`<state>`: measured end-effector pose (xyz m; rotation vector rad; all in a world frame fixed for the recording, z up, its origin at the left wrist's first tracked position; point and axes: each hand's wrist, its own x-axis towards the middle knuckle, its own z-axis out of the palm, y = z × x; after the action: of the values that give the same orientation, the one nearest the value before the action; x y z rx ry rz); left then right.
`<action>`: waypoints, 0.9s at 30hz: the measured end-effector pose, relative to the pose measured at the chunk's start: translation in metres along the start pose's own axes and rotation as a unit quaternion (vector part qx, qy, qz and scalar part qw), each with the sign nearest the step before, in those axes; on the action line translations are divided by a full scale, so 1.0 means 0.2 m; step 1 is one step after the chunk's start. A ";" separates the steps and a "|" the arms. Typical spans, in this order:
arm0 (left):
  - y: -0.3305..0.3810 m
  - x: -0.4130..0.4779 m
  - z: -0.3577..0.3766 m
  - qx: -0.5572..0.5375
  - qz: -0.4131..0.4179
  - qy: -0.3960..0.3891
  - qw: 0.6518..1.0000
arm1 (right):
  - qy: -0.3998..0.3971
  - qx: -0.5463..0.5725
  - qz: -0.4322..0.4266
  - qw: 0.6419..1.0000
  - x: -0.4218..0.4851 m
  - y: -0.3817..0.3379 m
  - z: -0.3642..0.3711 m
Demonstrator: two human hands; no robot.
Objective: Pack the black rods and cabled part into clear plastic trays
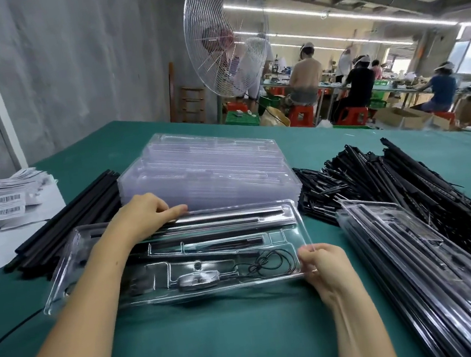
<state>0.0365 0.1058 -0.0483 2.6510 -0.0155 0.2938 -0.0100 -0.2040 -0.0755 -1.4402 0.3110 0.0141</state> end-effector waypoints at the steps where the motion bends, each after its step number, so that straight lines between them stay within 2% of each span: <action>1: 0.00 0.00 0.01 -0.005 0.002 -0.001 1.000 | 0.005 -0.010 -0.003 1.000 0.00 0.00 0.00; 7: -0.01 0.01 0.07 -0.028 -0.010 -0.034 0.999 | 0.065 0.003 -0.028 0.997 0.02 0.03 0.00; 11: -0.04 0.01 0.06 -0.064 -0.025 -0.100 0.993 | 0.055 0.168 -0.036 0.984 0.01 0.01 0.01; 13: 0.00 0.01 0.04 -0.089 -0.027 -0.148 0.985 | 0.033 0.269 -0.018 0.962 0.01 -0.01 0.03; 17: 0.10 0.03 0.00 -0.065 -0.055 -0.275 0.958 | -0.056 0.426 -0.007 0.903 0.01 -0.04 0.06; 19: 0.12 0.04 0.00 -0.083 -0.076 -0.322 0.940 | -0.104 0.432 -0.005 0.896 0.01 -0.04 0.07; 22: 0.12 0.03 0.00 -0.119 -0.083 -0.331 0.932 | -0.157 0.385 0.000 0.909 0.00 -0.02 0.10; 24: 0.10 0.03 0.00 -0.143 -0.081 -0.325 0.931 | -0.160 0.427 0.011 0.890 0.00 -0.02 0.11; 27: 0.10 0.02 -0.01 -0.192 -0.076 -0.308 0.929 | -0.125 0.471 0.072 0.870 0.00 -0.02 0.12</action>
<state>0.0382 0.0897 -0.0361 2.2297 -0.0624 -0.5473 -0.0053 -0.1817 -0.0687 -0.4280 0.1645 0.1497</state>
